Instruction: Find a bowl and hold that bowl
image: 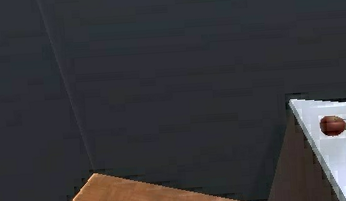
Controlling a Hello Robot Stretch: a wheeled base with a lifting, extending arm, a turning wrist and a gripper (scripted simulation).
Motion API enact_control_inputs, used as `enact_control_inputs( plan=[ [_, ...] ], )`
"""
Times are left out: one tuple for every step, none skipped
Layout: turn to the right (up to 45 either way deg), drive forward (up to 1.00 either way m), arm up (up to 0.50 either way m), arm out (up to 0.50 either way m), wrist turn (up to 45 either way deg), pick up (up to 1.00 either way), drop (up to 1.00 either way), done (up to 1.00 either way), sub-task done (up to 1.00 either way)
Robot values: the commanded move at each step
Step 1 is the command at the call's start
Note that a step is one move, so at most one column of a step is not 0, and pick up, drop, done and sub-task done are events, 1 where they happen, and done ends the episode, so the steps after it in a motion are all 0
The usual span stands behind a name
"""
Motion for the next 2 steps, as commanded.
enact_control_inputs(
  plan=[
    [0.0, 0.0, 0.0, 0.0, 21.0, 0.0, 0.0, 0.0, 0.0],
    [0.0, 0.0, -0.08, 0.0, 0.0, 0.0, 0.0, 0.0, 0.0]
  ],
)
